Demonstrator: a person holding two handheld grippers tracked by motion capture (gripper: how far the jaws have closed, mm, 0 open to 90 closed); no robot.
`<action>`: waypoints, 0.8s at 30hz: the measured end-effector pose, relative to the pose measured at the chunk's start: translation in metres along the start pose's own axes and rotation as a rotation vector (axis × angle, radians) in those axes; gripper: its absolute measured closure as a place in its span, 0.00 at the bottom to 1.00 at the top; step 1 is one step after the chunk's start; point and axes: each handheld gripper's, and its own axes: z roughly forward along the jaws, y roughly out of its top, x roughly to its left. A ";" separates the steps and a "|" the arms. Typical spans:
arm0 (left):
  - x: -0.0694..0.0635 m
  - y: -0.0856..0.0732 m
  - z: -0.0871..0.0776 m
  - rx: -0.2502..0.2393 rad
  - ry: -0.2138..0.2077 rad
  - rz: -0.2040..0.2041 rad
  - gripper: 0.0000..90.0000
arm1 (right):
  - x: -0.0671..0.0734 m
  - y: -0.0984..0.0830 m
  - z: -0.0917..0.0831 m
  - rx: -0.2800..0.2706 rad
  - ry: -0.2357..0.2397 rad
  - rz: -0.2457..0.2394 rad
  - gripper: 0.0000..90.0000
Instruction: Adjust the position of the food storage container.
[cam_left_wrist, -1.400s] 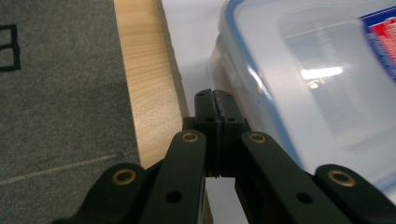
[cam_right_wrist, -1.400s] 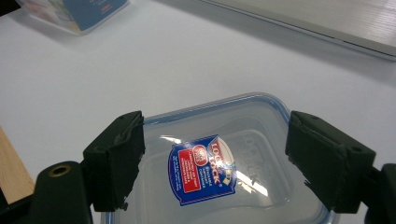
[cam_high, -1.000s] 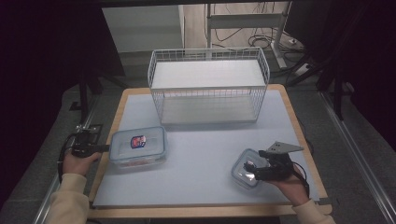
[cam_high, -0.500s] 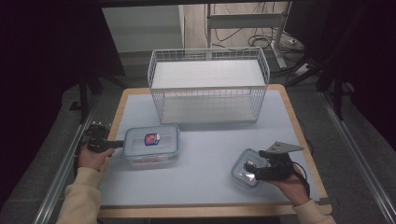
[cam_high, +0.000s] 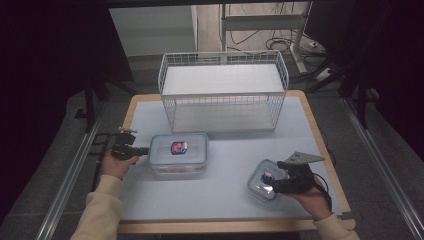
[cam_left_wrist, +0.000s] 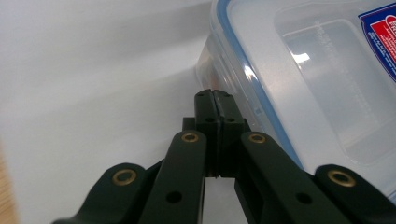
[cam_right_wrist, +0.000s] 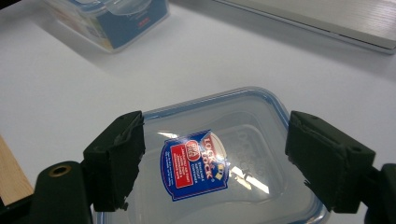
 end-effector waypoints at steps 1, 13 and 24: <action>-0.003 0.001 0.002 0.000 -0.007 0.002 1.00 | 0.000 0.000 0.000 0.001 0.000 0.000 0.22; -0.040 0.010 0.009 -0.020 -0.076 0.054 1.00 | 0.000 0.000 0.000 0.001 0.001 -0.001 0.22; -0.059 0.009 0.028 0.008 -0.144 0.069 1.00 | 0.000 0.000 0.000 0.001 0.001 -0.001 0.22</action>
